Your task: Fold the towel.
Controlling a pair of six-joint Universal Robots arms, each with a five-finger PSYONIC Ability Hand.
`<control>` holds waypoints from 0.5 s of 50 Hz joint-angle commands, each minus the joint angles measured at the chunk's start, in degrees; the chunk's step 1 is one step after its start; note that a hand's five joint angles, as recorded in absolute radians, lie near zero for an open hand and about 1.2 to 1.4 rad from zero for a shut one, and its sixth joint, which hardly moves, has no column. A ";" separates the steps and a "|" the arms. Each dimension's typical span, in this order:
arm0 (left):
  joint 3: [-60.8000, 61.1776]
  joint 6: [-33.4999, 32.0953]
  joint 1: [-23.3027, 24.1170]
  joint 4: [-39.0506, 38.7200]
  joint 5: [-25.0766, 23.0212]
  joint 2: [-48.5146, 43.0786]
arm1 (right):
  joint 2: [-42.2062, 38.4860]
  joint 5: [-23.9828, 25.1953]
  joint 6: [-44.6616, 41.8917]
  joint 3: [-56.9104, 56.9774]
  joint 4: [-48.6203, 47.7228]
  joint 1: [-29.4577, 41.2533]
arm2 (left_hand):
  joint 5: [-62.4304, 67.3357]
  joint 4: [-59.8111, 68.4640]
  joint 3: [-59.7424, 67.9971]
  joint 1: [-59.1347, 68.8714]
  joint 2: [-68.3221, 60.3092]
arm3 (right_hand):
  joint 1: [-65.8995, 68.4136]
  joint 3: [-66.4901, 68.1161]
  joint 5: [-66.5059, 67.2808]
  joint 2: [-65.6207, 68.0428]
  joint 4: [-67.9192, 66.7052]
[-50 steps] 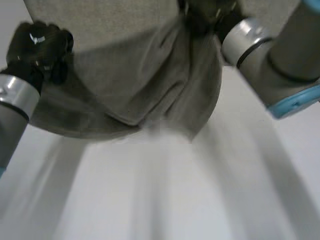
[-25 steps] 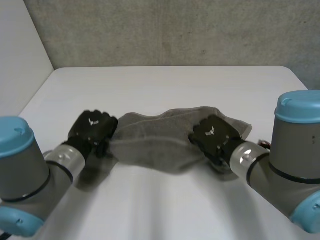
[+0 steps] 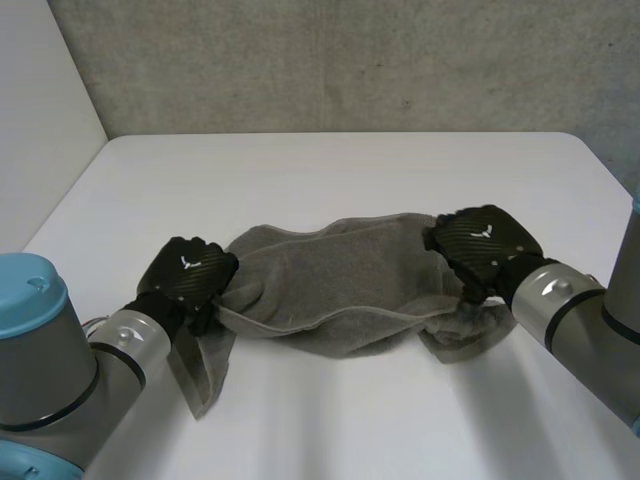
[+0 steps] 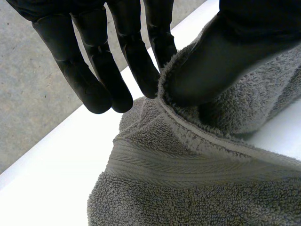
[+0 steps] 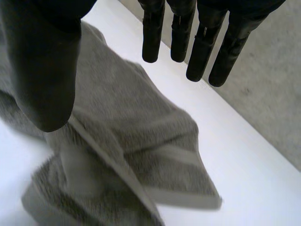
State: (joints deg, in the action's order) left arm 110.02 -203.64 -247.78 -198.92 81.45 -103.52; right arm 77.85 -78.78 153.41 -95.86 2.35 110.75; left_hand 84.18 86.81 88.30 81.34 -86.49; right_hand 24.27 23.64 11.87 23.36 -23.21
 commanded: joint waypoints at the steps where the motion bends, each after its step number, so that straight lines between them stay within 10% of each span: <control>1: 0.64 -0.09 -0.25 -1.21 0.02 -0.02 | -2.95 1.34 -0.65 -1.08 -1.47 -6.86 | -14.18 -6.81 -8.30 -1.34 6.49 | -0.24 0.39 2.16 0.67 -0.82; 18: 1.34 -0.09 -0.52 -1.73 0.11 -0.46 | -14.30 6.89 -2.77 1.56 -1.38 -9.59 | -14.18 -6.81 -8.30 -1.34 6.49 | 11.55 12.18 13.95 12.46 -12.61; 25: 1.34 -0.09 -0.60 -1.82 0.11 -0.63 | -15.53 6.89 -2.07 3.49 -2.44 -9.59 | -14.18 -6.81 -8.30 -1.34 6.49 | 55.67 56.29 58.06 56.57 -56.72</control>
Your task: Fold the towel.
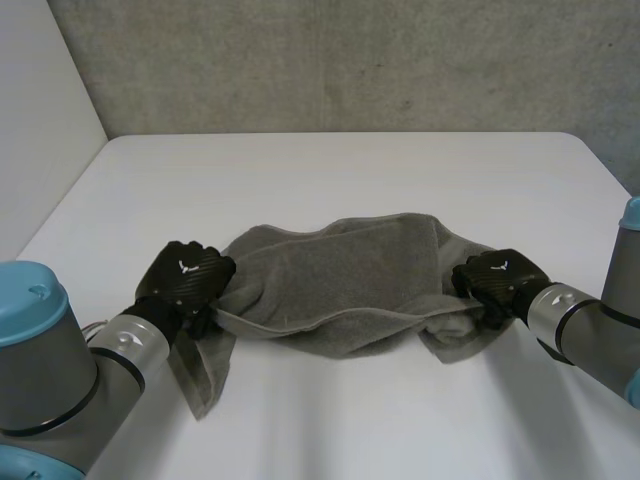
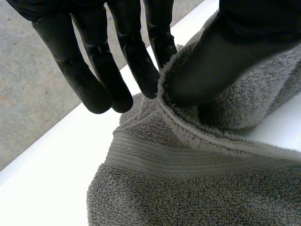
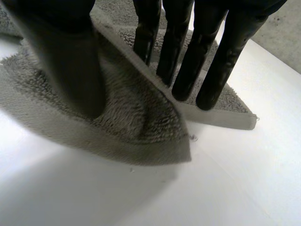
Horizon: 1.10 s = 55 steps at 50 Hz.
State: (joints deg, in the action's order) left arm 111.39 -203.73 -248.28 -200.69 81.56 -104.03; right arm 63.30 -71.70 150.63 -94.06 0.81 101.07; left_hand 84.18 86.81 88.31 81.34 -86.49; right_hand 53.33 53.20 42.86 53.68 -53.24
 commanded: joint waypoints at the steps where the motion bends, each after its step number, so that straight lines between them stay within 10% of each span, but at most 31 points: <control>1: -0.03 0.00 -0.10 -0.05 0.00 -0.12 | -0.99 -0.19 0.72 1.69 -0.90 0.09 | -14.18 -6.81 -8.31 -1.34 6.49 | 26.67 26.80 27.14 26.32 -26.76; 17: 0.05 0.44 -0.36 -2.51 0.79 -1.61 | 17.29 4.90 10.56 -7.98 -10.92 -0.79 | -29.46 -22.09 -23.59 -16.63 21.78 | 26.67 26.80 27.14 26.32 -26.76; 27: 1.20 -0.26 -0.10 -4.80 5.37 -4.16 | 16.85 4.55 7.40 -7.98 -8.99 -1.58 | -62.09 -54.73 -56.22 -49.26 54.41 | 26.67 26.80 27.14 26.32 -26.76; 30: 1.02 -0.35 -0.19 -4.53 6.07 -4.16 | 16.94 4.47 5.99 -7.45 -7.76 -2.89 | -58.39 -51.03 -52.52 -45.56 50.71 | 26.67 26.80 27.14 26.32 -26.76; 34: -0.03 -0.35 -0.36 -3.83 5.90 -3.37 | 17.64 4.47 5.90 -6.92 -7.32 -4.04 | -14.36 -6.99 -8.49 -1.52 6.67 | 26.67 26.80 27.14 26.32 -26.76; 50: -10.93 0.79 -2.30 0.74 5.54 23.26 | 34.17 3.76 6.78 13.64 13.60 -5.01 | -14.18 -6.81 -8.31 -1.34 6.49 | 26.67 26.80 27.14 26.32 -26.76; 55: -20.14 0.09 -2.82 13.44 5.10 22.93 | 27.07 2.80 -10.47 21.10 27.81 -6.15 | -14.18 -6.81 -8.31 -1.34 6.49 | 26.67 26.80 27.14 26.32 -26.76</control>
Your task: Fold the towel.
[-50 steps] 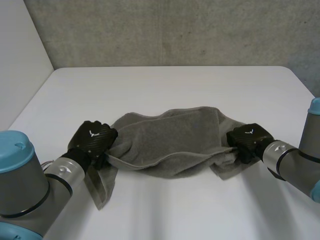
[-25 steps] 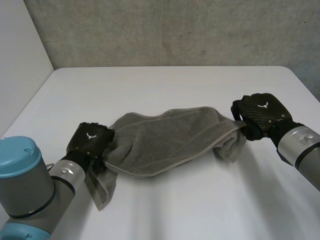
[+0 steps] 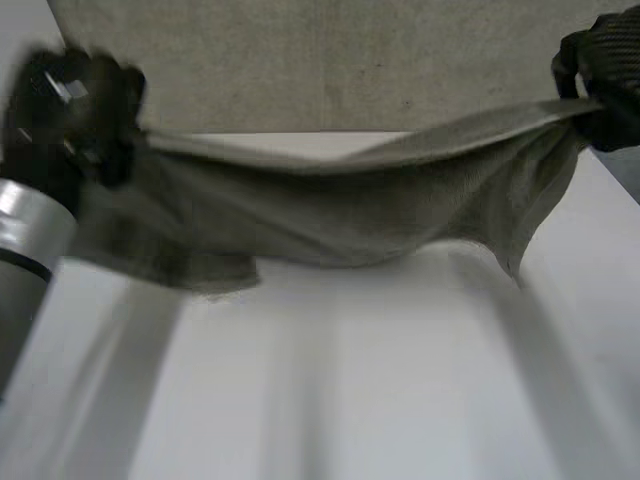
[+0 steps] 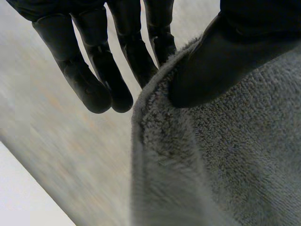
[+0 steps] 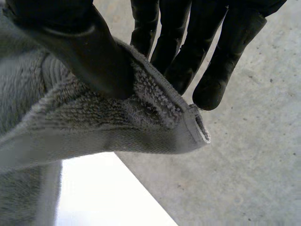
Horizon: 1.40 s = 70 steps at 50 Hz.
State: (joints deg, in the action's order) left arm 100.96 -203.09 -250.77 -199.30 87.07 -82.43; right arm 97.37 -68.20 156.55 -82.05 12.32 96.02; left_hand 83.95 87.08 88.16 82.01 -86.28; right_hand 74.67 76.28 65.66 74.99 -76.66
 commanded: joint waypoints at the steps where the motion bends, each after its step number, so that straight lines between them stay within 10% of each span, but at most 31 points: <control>1: -9.73 -0.55 -0.33 12.09 -0.41 1.31 | -7.02 -0.71 -16.45 9.10 16.33 -1.10 | -13.95 -7.08 -8.16 -2.01 6.28 | 5.33 3.72 4.34 5.01 -3.34; 15: -20.19 -11.98 -0.68 25.10 -0.41 -29.19 | -28.37 -12.31 -27.87 18.50 19.67 7.87 | -13.95 -7.08 -8.16 -2.01 6.28 | 5.33 3.72 4.34 5.01 -3.34; 25: -49.50 -14.79 -0.68 13.79 0.82 -39.56 | -40.85 -20.91 -26.91 38.53 -11.99 12.95 | -13.95 -7.08 -8.16 -2.01 6.28 | 5.33 3.72 4.34 5.01 -3.34; 29: -60.41 -11.64 -0.59 5.69 2.31 -38.77 | -37.53 -22.15 -26.82 35.92 -30.11 13.58 | -13.95 -7.08 -8.16 -2.01 6.28 | 5.33 3.72 4.34 5.01 -3.34; 35: -65.01 -6.44 -0.68 3.56 2.32 -37.71 | -30.83 -21.89 -25.85 30.63 -33.15 14.11 | -13.95 -7.08 -8.16 -2.01 6.28 | 5.33 3.72 4.34 5.01 -3.34; 46: -33.28 -4.60 -2.09 1.98 1.53 -29.45 | -27.05 -18.46 -24.27 9.54 -29.28 13.31 | -13.95 -7.08 -8.16 -2.01 6.28 | 5.33 3.72 4.34 5.01 -3.34; 56: 8.51 -7.05 -3.32 -28.31 -8.92 -26.37 | -25.47 -8.89 -24.45 -18.38 -30.86 10.60 | -13.95 -7.08 -8.16 -2.01 6.28 | 5.33 3.72 4.34 5.01 -3.34; 70: 18.40 -24.54 -3.67 -32.74 -11.66 -29.63 | -24.77 -8.97 -21.47 -25.62 -29.81 5.76 | -13.95 -7.08 -8.16 -2.01 6.28 | -11.37 -12.98 -12.36 -11.69 13.37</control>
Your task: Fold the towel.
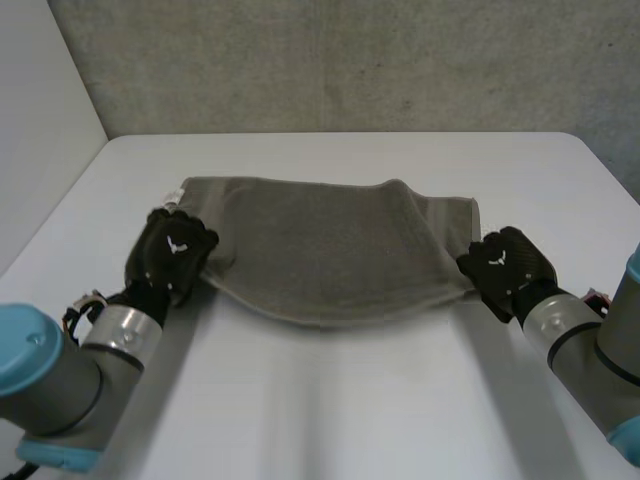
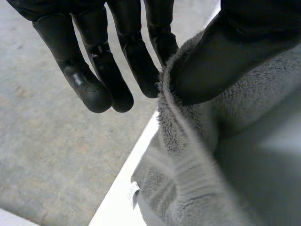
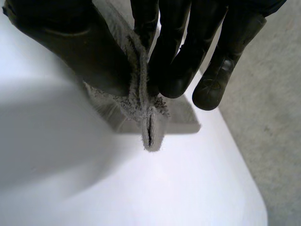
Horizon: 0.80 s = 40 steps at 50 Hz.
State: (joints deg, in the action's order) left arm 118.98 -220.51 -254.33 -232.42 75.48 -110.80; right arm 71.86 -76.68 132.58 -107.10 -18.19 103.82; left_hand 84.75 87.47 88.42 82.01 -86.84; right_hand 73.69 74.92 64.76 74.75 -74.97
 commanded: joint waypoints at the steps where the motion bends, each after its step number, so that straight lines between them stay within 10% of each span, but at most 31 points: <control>1: 0.37 -7.13 -0.12 0.39 -0.07 -1.26 | 0.74 -0.49 2.51 -0.57 0.70 -2.04 | -14.75 -7.47 -8.42 -2.01 6.84 | -10.45 -11.68 -11.52 -11.51 11.74; 5: 0.11 -7.04 -0.12 0.30 0.02 -1.52 | 1.18 0.04 6.82 0.13 3.51 -2.21 | -14.75 -7.47 -8.42 -2.01 6.84 | -38.38 -39.60 -39.44 -39.43 39.66; 40: -0.15 -6.95 -0.29 0.30 0.55 -1.61 | 0.48 2.85 17.01 -1.71 3.78 -1.95 | -14.75 -7.47 -8.42 -2.01 6.84 | -42.77 -44.00 -43.83 -43.82 44.05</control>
State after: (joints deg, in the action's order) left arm 118.77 -227.46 -254.54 -232.12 76.03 -112.47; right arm 72.38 -73.72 149.65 -107.35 -13.20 102.06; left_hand 84.70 87.47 88.42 82.01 -86.84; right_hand 31.28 31.43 19.82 31.62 -31.44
